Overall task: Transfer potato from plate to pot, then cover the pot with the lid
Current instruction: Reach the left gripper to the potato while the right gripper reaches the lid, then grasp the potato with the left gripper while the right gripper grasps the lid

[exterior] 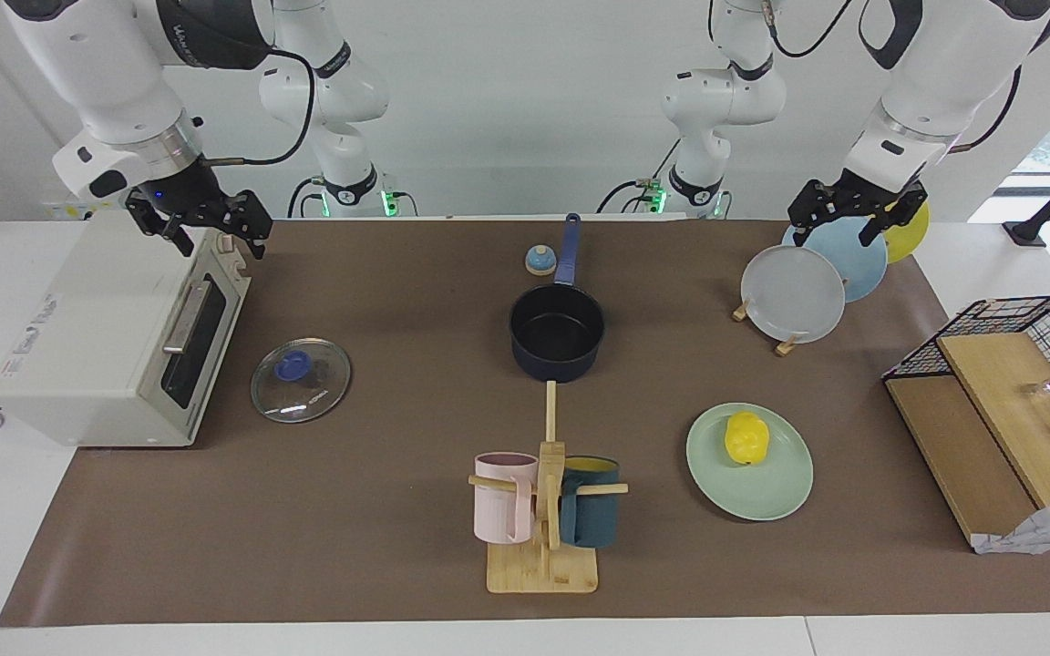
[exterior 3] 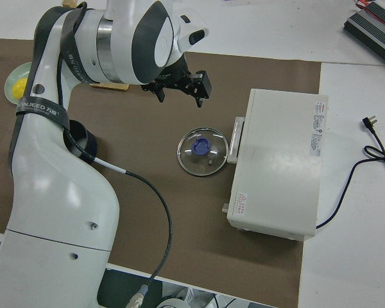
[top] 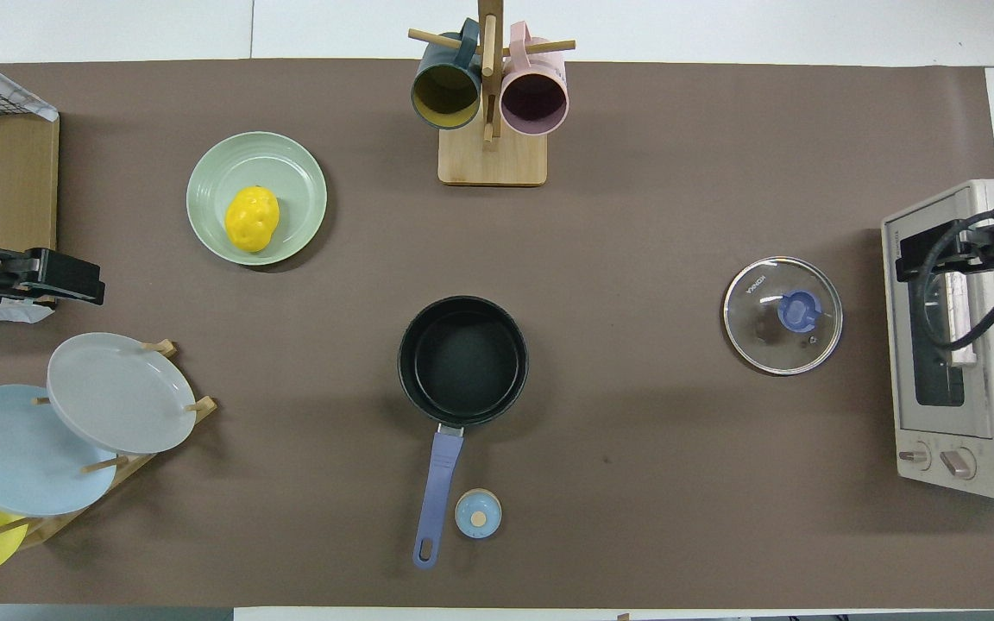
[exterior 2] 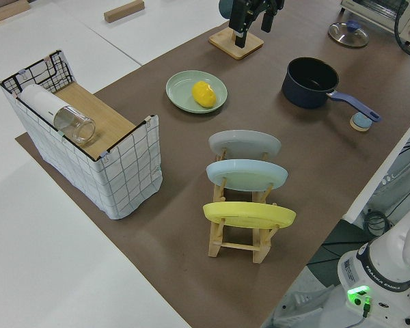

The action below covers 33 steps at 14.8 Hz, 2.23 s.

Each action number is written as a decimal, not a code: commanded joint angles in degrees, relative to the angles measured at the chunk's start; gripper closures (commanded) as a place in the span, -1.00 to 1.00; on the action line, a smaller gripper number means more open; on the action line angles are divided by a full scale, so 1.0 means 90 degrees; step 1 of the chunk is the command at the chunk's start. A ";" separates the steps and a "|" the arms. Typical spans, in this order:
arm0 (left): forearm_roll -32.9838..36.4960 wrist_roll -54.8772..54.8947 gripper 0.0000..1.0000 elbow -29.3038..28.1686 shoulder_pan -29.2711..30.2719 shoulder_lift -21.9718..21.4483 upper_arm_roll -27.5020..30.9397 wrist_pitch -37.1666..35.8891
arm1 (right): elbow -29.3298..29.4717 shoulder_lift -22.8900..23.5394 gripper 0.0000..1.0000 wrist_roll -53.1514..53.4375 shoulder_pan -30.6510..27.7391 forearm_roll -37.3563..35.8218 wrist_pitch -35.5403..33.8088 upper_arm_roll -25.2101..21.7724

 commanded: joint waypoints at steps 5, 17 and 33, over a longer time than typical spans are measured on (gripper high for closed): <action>-0.0053 0.0004 -1.00 0.0067 -0.0008 0.0027 0.0033 0.0061 | -0.0020 -0.0014 -1.00 0.0088 -0.0010 0.0106 0.0047 0.0024; -0.0140 -0.0406 -1.00 -0.0128 -0.0105 0.0027 0.0023 0.0744 | -0.2820 -0.0307 -1.00 -0.0986 -0.0127 0.0116 0.2846 0.0034; -0.0258 -0.0484 -1.00 0.1794 -0.0457 0.4010 0.0043 0.2472 | -0.4297 0.0630 -1.00 -0.1843 -0.0107 0.0116 0.5720 0.0053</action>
